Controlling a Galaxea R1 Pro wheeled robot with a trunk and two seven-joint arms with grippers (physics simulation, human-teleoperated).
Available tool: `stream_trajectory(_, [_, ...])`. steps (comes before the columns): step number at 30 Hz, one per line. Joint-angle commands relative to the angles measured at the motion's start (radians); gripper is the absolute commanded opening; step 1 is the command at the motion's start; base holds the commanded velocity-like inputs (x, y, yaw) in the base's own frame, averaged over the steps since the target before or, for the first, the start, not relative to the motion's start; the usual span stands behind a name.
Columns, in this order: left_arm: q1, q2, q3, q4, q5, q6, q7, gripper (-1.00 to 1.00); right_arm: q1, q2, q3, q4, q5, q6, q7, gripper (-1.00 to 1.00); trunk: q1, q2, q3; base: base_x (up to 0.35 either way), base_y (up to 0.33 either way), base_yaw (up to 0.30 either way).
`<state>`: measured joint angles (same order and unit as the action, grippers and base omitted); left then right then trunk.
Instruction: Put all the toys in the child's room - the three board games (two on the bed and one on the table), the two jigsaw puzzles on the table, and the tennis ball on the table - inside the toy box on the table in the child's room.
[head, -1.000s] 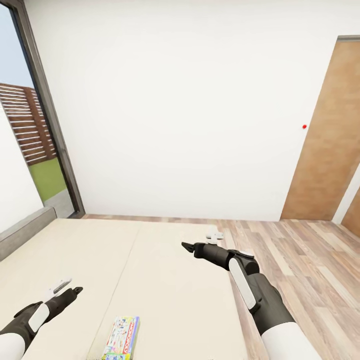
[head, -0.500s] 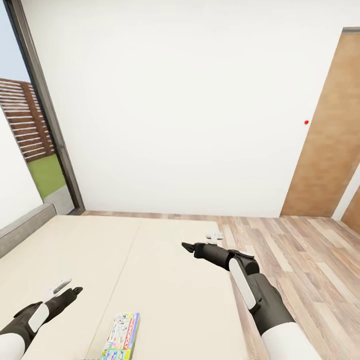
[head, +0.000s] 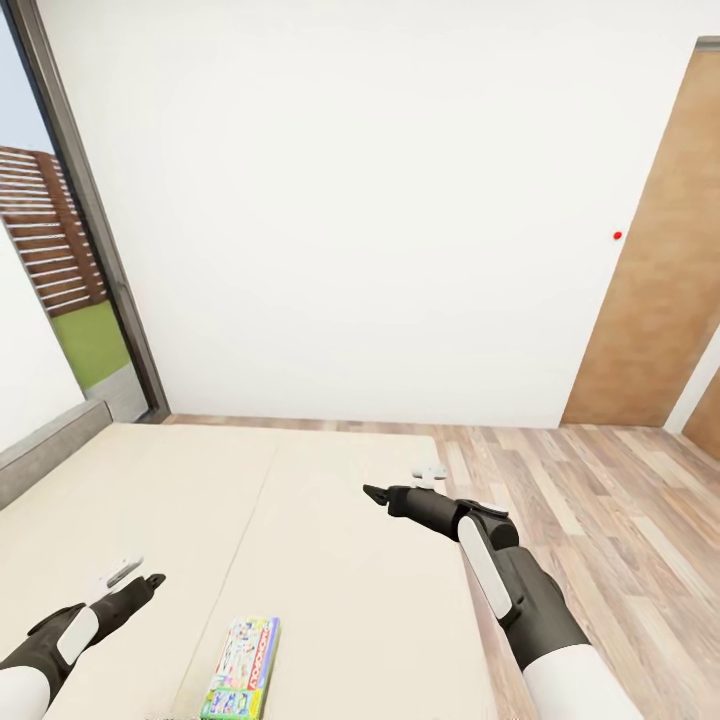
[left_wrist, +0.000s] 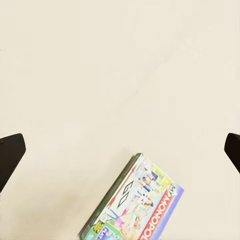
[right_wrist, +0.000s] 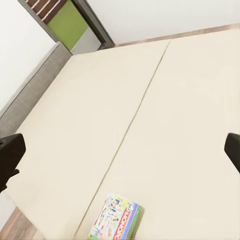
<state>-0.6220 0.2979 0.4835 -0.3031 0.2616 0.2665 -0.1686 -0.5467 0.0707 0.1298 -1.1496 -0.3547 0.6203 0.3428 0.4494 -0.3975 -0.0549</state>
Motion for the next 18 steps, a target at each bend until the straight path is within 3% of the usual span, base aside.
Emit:
stream_trajectory(1, [-0.001, 0.0, 0.006, -0.001, 0.006, 0.008, -0.003, 1.0, -0.001, 0.0, -0.001, -0.001, -0.003, 0.006, 0.001, 1.0, 0.001, -0.002, -0.004, 0.0, 0.0, 0.0])
stream_trajectory(18, [-0.001, 0.0, 0.001, -0.001, 0.005, 0.007, -0.002, 1.0, -0.001, 0.001, -0.001, -0.001, -0.003, 0.011, 0.001, 1.0, 0.001, -0.002, -0.032, 0.0, 0.0, 0.0])
